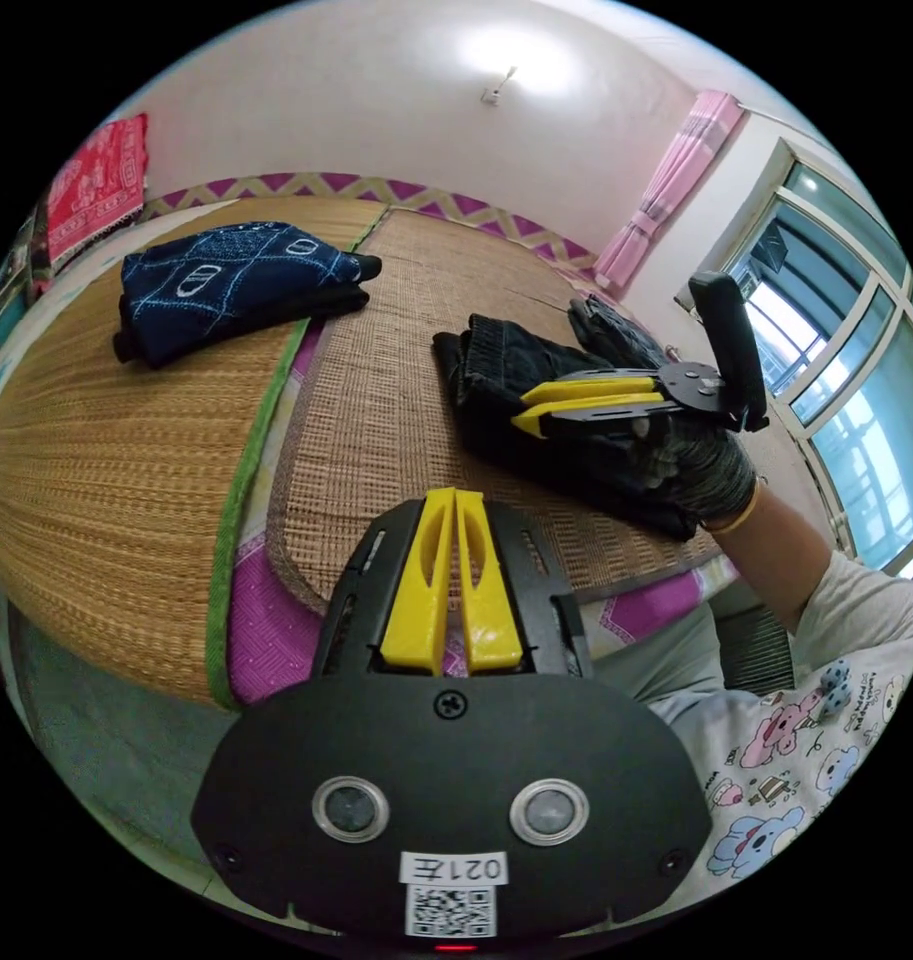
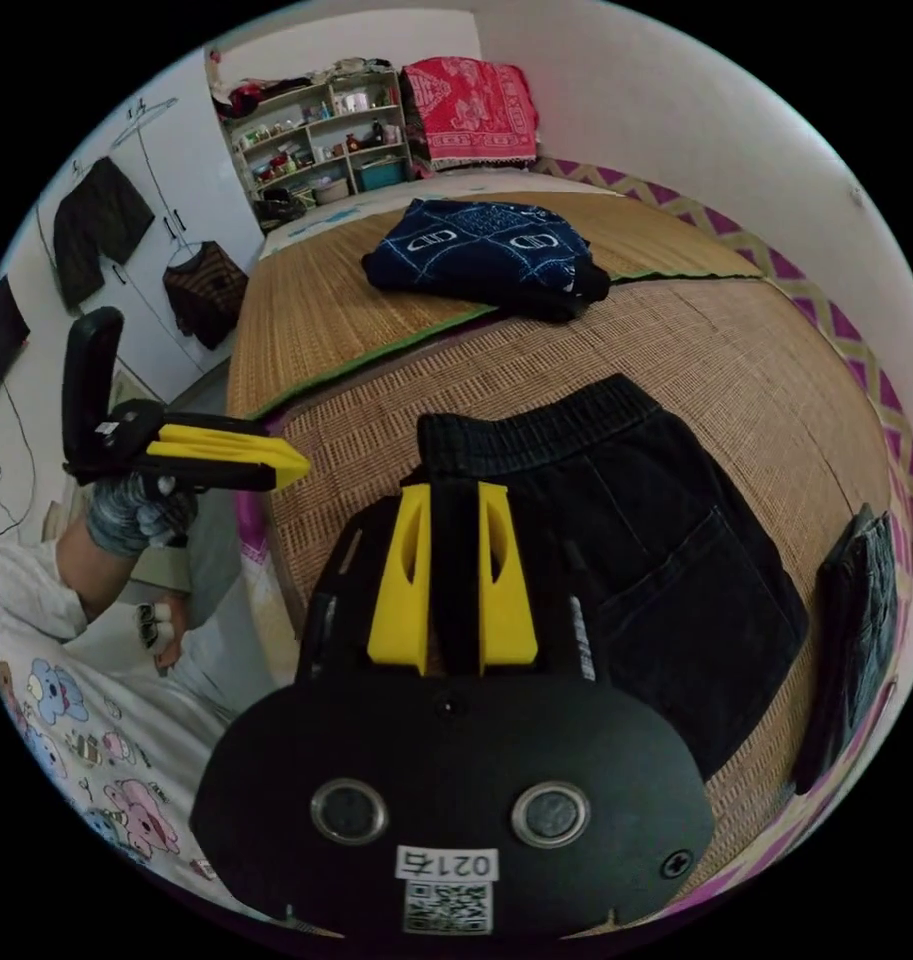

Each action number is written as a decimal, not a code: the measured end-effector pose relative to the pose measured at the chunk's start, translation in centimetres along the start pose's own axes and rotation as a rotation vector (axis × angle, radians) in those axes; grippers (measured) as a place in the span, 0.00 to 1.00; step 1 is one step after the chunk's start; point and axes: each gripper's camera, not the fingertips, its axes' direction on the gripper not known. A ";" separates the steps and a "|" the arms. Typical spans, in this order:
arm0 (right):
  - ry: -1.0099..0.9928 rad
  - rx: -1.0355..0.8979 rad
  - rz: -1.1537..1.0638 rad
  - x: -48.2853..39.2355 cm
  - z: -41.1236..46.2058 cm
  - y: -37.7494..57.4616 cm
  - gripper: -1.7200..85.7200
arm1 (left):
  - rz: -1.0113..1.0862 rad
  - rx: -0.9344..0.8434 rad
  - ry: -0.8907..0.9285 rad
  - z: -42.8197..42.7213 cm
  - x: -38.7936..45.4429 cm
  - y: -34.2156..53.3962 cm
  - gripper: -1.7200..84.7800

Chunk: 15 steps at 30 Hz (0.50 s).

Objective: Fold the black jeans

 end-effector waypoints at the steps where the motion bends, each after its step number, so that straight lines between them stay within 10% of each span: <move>1: 0.025 -0.002 -0.005 0.2 0.0 0.3 0.06 | -0.001 0.001 0.006 0.1 0.1 0.1 0.01; 15: -0.086 0.706 0.628 21.5 -26.9 27.1 0.02 | 0.007 -0.003 0.036 2.7 2.2 1.0 0.01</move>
